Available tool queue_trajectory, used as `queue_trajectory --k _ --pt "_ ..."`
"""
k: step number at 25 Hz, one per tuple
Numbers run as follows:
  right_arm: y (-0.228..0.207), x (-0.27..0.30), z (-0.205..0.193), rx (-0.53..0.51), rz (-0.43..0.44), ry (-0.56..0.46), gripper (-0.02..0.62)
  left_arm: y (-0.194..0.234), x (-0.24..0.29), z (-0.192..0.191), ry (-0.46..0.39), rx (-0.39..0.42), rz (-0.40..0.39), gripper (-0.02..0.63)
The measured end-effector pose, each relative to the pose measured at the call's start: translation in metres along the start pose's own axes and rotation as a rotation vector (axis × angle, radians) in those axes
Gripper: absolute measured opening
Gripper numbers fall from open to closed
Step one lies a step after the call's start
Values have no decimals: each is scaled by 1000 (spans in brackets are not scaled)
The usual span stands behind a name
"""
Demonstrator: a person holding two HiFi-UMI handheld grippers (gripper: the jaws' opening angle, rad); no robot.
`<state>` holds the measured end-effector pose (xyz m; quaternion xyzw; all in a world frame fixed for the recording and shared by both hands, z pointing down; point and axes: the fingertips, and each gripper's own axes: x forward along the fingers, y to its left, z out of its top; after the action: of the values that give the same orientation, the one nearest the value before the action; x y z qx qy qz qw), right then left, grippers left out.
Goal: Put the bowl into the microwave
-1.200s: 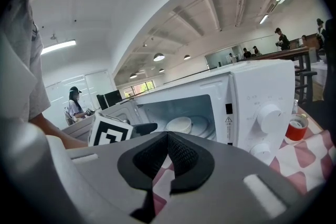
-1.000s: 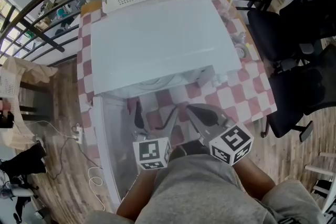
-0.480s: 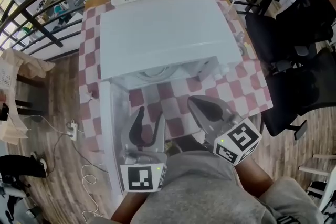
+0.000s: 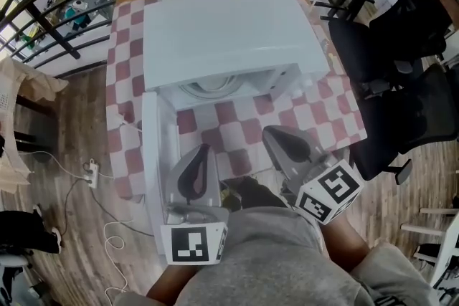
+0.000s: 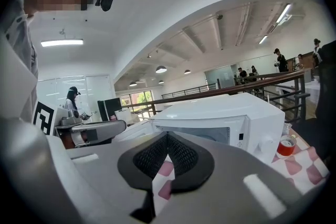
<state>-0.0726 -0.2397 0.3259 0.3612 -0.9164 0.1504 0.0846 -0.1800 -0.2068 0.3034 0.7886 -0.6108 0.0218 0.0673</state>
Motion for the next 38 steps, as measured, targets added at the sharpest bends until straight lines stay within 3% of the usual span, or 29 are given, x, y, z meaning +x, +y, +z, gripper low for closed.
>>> queue_trajectory --k 10,20,29,38 --pt "18 -13 -14 21 35 2 -5 -6 -20 -5 25 3 7 11" --pt "30 -57 -25 9 64 -2 -5 -44 -50 -7 50 13 31 11" --pt "45 -129 -45 -15 93 -28 -5 -97 -100 -10 13 59 73 11" --pt "69 -236 -90 -24 99 -35 -5 -167 -180 -25 -35 80 101 11"
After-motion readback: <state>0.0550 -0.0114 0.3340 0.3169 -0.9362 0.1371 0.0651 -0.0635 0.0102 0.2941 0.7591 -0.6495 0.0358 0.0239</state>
